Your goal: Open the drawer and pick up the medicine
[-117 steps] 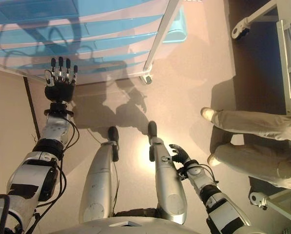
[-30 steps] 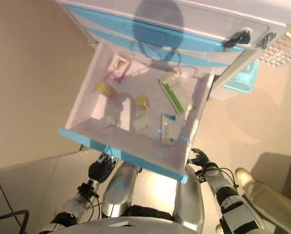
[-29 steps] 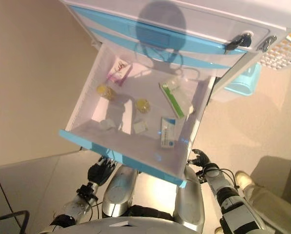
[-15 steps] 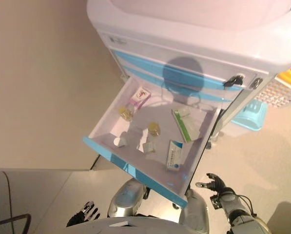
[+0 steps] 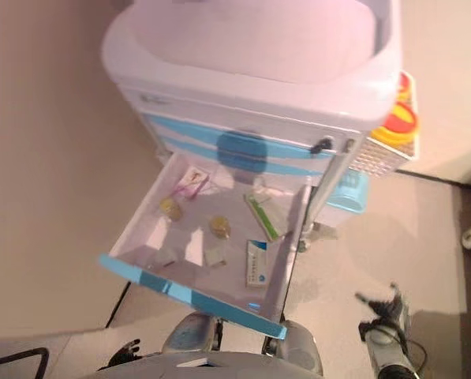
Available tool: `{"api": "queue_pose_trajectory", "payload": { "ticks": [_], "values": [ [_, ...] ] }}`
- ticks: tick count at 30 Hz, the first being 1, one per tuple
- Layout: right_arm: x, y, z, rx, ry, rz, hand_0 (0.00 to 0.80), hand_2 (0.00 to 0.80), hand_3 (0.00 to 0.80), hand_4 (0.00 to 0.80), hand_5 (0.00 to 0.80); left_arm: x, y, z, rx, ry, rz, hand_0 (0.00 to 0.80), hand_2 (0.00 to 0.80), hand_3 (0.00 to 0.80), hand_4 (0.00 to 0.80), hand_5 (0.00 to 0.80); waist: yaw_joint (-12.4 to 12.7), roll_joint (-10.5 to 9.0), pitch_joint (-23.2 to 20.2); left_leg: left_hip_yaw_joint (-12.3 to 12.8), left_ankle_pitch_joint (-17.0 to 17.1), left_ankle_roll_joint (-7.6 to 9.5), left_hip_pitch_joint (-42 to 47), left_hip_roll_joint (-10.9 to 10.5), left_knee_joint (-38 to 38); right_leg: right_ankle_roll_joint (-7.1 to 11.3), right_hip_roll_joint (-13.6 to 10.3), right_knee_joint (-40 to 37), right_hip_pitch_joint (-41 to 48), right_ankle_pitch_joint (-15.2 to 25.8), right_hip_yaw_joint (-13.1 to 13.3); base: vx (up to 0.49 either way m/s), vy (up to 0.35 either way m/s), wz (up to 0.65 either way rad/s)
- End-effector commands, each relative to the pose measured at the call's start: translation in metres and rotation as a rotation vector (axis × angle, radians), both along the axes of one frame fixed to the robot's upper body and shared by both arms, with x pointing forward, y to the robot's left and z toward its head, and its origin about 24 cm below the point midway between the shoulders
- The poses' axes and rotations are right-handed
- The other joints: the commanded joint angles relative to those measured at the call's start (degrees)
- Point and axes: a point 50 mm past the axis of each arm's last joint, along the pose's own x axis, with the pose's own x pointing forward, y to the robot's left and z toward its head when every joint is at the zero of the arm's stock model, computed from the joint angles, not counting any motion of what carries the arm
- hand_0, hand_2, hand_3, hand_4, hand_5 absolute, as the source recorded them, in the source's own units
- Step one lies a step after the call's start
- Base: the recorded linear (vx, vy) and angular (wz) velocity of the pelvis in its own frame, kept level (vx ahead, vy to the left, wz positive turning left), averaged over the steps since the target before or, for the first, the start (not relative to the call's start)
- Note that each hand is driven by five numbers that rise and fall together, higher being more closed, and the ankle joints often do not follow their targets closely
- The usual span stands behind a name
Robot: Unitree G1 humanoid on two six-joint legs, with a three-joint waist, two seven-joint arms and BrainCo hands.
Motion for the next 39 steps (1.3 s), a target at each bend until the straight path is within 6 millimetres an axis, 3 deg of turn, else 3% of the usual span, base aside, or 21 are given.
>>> {"api": "queue_pose_trajectory", "payload": {
  "ticks": [1,5,7,12,15,22,27,39],
  "values": [
    [0.030,0.014,0.061,-0.211,-0.266,0.277,0.000,0.000,0.000,0.000,0.000,-0.024,0.000,-0.002,-0.020,0.051,0.095,0.000,0.000,0.000,0.000,0.000,-2.2,-3.03,-0.9,1.8,-8.1,5.02,2.1,-6.2,1.7,7.19,-2.3,-13.4,4.0,11.8,6.2,0.017,0.081,-0.35],
    [0.055,0.052,0.119,-0.293,-0.417,0.660,0.000,0.000,0.000,0.000,0.000,-0.021,-0.004,-0.004,-0.049,0.050,0.145,0.000,0.000,0.000,0.000,0.000,-3.2,-3.35,-2.7,3.6,-8.6,5.27,3.3,-6.2,0.5,7.68,-2.5,-14.8,3.9,12.7,7.2,-0.010,0.072,-0.31],
    [0.063,0.074,0.137,-0.348,-0.450,0.863,0.000,0.000,0.000,0.000,0.000,-0.015,-0.005,-0.004,-0.051,0.041,0.140,0.000,0.000,0.000,0.000,0.000,-3.1,-3.48,-3.2,4.1,-8.8,5.24,3.4,-6.2,0.3,7.83,-2.8,-15.0,3.7,12.8,7.3,-0.037,0.054,-0.10],
    [0.080,0.117,0.154,-0.476,-0.373,1.245,0.000,0.000,0.000,0.000,0.000,0.003,-0.007,-0.004,-0.059,0.009,0.097,0.000,0.000,0.000,0.000,0.000,-0.5,-3.90,-4.0,3.6,-8.7,5.31,3.4,-6.2,0.0,7.97,-3.9,-15.1,4.1,12.9,5.6,-0.039,0.011,-0.01],
    [0.089,0.131,0.153,-0.504,-0.323,1.323,0.000,0.000,0.000,0.000,0.000,0.008,-0.006,-0.003,-0.064,0.004,0.091,0.000,0.000,0.000,0.000,0.000,1.9,-4.07,-3.9,2.1,-8.6,5.34,3.3,-6.5,0.0,7.94,-4.6,-15.1,4.5,12.9,3.9,-0.048,-0.007,0.32],
    [0.121,0.156,0.152,-0.628,-0.241,1.345,0.000,0.000,0.000,0.000,0.000,0.007,-0.005,-0.004,-0.055,0.051,0.024,0.000,0.000,0.000,0.000,0.000,6.8,-3.84,-3.9,-1.4,-8.0,5.38,3.2,-6.7,-0.1,7.50,-5.9,-14.4,5.6,12.1,0.2,-0.021,-0.007,0.40],
    [0.138,0.158,0.140,-0.649,-0.127,1.302,0.000,0.000,0.000,0.000,0.000,0.008,-0.005,-0.003,-0.061,0.041,0.004,0.000,0.000,0.000,0.000,0.000,9.5,-3.43,-4.1,-3.6,-7.2,5.18,3.3,-6.6,-0.7,7.16,-6.2,-13.4,6.6,10.9,-1.9,0.004,0.010,0.31],
    [0.158,0.160,0.115,-0.713,0.065,1.243,0.000,0.000,0.000,0.000,0.000,0.029,-0.008,0.001,-0.073,-0.044,-0.062,0.000,0.000,0.000,0.000,0.000,13.4,-2.92,-3.6,-8.0,-5.1,4.54,3.4,-6.0,-2.8,7.07,-6.7,-12.2,7.7,9.7,-5.6,-0.003,-0.002,0.20]
  ]
}}
